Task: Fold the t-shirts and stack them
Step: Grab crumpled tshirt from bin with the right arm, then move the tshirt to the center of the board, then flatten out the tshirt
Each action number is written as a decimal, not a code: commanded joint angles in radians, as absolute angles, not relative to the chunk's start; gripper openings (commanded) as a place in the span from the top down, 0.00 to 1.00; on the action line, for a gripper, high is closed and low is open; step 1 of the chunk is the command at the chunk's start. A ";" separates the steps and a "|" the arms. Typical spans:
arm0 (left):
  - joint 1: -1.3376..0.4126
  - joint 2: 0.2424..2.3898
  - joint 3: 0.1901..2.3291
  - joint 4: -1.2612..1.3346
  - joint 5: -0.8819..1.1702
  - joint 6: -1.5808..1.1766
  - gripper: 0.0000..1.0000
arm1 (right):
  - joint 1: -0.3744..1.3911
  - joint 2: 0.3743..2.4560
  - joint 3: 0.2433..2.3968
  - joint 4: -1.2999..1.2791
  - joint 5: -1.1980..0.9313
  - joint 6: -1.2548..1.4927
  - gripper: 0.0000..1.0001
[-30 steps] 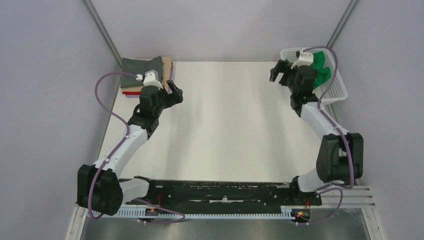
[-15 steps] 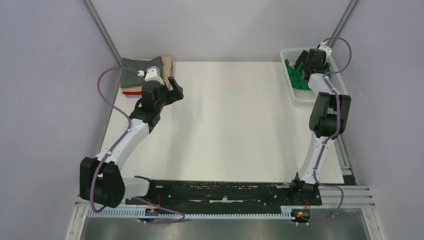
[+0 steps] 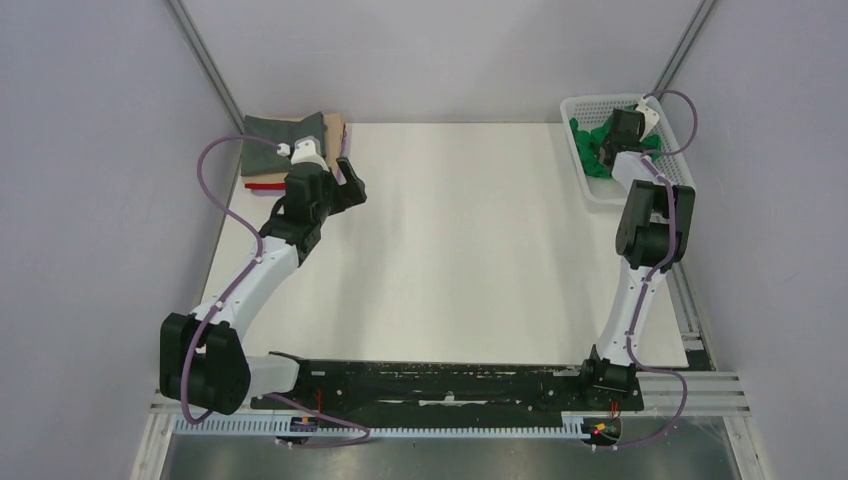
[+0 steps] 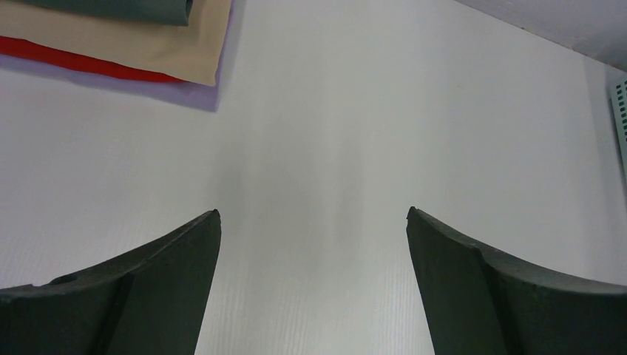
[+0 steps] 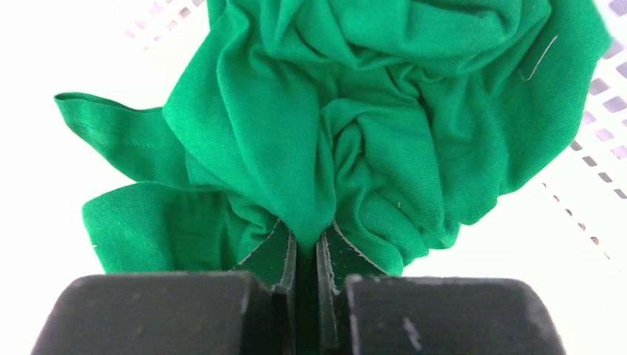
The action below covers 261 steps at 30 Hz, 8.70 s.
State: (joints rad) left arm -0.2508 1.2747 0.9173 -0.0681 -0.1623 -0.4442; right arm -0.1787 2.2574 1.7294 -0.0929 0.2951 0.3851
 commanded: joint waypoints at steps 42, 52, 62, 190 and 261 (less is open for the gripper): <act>-0.249 1.064 0.706 -0.190 -0.429 -0.740 0.00 | 0.067 1.715 1.321 -0.179 -0.446 0.011 0.02; -0.249 1.187 0.757 -0.246 -0.225 -0.772 0.00 | 0.082 1.558 1.049 -0.008 -0.210 -0.025 0.02; -0.249 1.374 0.709 -0.146 -0.017 -0.808 0.18 | 0.166 1.394 0.832 0.123 -0.082 -0.028 0.02; -0.202 2.138 1.539 -0.400 0.104 -0.613 0.00 | 0.216 1.916 1.001 0.297 0.089 0.133 0.02; -0.230 1.467 0.870 -0.555 -0.107 -0.770 0.98 | 0.488 1.239 0.577 -0.450 0.233 0.288 0.16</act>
